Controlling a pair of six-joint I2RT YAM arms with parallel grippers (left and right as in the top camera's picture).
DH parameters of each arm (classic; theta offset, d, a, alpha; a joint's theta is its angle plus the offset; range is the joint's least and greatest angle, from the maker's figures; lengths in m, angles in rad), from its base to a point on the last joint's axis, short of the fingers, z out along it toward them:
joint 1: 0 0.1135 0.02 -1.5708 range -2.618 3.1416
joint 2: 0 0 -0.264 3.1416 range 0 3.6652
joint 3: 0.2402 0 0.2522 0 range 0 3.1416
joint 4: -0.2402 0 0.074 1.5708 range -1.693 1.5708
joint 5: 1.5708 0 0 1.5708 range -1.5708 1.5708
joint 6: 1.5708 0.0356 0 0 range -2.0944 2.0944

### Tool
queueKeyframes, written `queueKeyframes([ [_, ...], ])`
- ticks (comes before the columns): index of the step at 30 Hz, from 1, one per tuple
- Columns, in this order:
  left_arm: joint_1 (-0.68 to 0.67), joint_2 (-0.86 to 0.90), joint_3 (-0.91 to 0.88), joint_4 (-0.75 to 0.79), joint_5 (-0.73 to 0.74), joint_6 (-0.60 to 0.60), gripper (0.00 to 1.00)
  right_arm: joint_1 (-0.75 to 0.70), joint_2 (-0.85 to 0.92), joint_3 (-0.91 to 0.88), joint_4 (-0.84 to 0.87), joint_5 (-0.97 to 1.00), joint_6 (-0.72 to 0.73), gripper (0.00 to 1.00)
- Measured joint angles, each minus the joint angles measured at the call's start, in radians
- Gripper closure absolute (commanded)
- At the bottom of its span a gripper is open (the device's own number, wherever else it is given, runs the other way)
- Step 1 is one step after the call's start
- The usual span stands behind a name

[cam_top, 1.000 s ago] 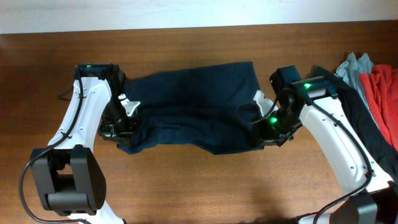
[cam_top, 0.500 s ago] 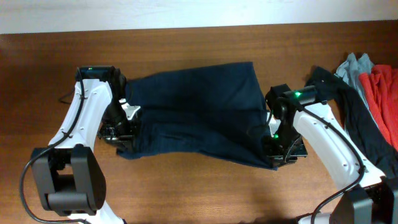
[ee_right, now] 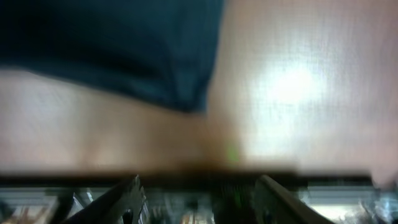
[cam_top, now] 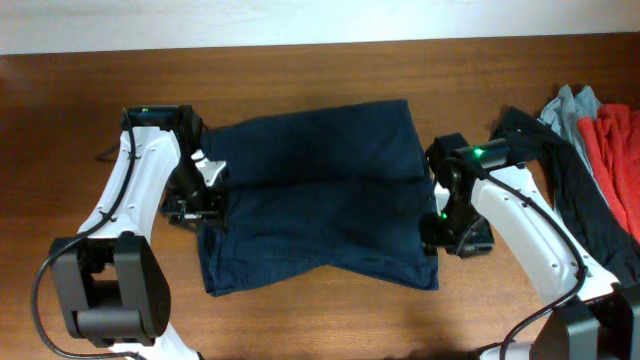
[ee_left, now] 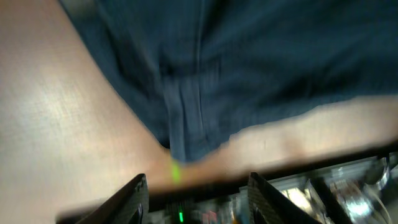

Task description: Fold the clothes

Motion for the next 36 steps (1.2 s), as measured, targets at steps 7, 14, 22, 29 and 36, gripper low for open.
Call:
queueKeyframes([
  [7,0.000,-0.002,0.009,0.495,0.000,-0.045,0.85,0.000,0.000,-0.003,0.411,-0.065,0.047,0.76],
  [14,0.000,0.091,0.023,0.758,0.000,-0.045,0.92,0.000,0.000,-0.003,0.630,-0.095,0.146,0.76],
  [22,0.006,0.313,0.032,0.925,0.003,-0.037,0.99,0.000,0.000,-0.003,0.634,-0.102,0.166,0.76],
  [29,0.017,0.446,0.130,1.214,0.021,-0.140,1.00,0.000,0.000,-0.003,0.611,-0.103,0.168,0.76],
  [36,0.071,0.631,0.456,1.127,0.102,-0.223,0.98,0.000,0.001,-0.004,0.691,-0.102,0.167,0.66],
])
